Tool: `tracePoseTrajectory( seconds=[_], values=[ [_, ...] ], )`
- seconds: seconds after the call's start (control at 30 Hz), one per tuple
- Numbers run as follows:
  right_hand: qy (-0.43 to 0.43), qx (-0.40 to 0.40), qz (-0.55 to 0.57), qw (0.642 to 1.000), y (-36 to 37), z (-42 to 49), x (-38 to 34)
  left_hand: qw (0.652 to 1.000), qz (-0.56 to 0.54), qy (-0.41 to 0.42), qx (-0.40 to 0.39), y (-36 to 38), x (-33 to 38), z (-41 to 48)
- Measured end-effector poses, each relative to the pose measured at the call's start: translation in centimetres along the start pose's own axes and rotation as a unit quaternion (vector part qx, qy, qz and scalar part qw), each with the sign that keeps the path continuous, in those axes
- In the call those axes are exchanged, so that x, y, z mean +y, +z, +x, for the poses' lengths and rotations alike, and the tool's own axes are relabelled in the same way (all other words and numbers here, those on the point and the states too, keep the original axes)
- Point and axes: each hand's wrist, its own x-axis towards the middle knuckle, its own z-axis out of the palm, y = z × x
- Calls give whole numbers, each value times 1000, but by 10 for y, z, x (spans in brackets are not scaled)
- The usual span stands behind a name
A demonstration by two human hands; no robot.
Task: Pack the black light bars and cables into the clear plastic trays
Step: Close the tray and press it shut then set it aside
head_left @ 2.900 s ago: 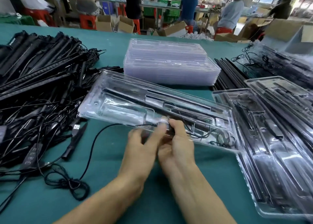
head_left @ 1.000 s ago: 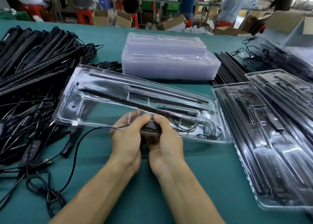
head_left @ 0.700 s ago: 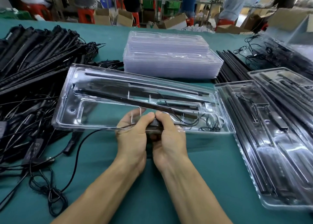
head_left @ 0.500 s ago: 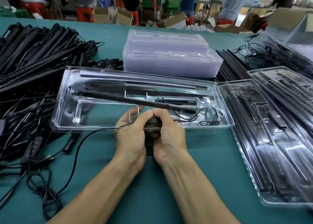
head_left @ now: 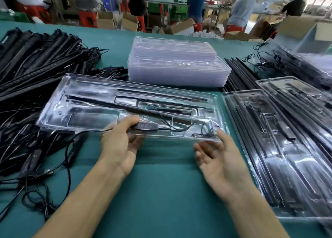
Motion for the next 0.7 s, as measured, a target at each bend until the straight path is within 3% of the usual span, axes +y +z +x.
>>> tracePoseTrajectory(
  seconds=[0.17,0.33,0.5,0.7],
  values=[
    [-6,-33,-150,988,-14,2,-27,1000,5,-2,-5,-3,6,3],
    [-31,-67,-344,936,-23,3,-44,1000,14,9,1,-4,9,5],
    [3,-91,-388,917,-29,6,-43,999,30,5,29,-7,11,9],
    [-29,-140,-400,906,-33,11,-35,998,-3,21,67,-6,3,11]
  ],
)
